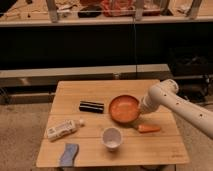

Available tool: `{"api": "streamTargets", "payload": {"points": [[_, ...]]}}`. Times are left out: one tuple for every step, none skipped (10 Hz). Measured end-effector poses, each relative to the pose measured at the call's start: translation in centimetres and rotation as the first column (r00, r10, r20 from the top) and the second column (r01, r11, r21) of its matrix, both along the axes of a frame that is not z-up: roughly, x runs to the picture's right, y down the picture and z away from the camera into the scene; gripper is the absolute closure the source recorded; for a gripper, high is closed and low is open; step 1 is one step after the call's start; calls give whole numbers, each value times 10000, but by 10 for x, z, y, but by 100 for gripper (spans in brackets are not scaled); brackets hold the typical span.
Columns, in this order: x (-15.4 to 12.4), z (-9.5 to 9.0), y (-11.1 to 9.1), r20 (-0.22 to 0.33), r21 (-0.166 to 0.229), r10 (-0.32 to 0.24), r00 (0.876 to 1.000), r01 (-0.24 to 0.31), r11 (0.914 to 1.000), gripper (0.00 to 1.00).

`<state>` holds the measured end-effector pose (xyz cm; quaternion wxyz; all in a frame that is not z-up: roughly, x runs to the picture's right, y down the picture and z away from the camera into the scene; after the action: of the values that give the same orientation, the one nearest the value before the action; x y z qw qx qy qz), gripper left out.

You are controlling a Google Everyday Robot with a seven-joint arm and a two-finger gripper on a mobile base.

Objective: Pick up the ceramic bowl

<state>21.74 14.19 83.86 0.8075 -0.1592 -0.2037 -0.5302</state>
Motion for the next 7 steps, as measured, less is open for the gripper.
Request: {"api": "streamTargets", "payload": {"points": [[0, -1, -1, 27, 20, -29, 10000, 29, 10000, 99], [-1, -1, -1, 40, 17, -53, 10000, 53, 10000, 99], [-1, -1, -2, 62, 33, -88, 9999, 88, 10000, 99], [-2, -1, -2, 94, 35, -122, 9999, 122, 9999, 99], [-3, -2, -2, 119, 36, -160, 9998, 159, 9999, 99], [-4, -3, -4, 154, 56, -230, 9996, 229, 9997, 99], [-6, -6, -6, 193, 62, -312, 9993, 311, 9995, 99]]}}
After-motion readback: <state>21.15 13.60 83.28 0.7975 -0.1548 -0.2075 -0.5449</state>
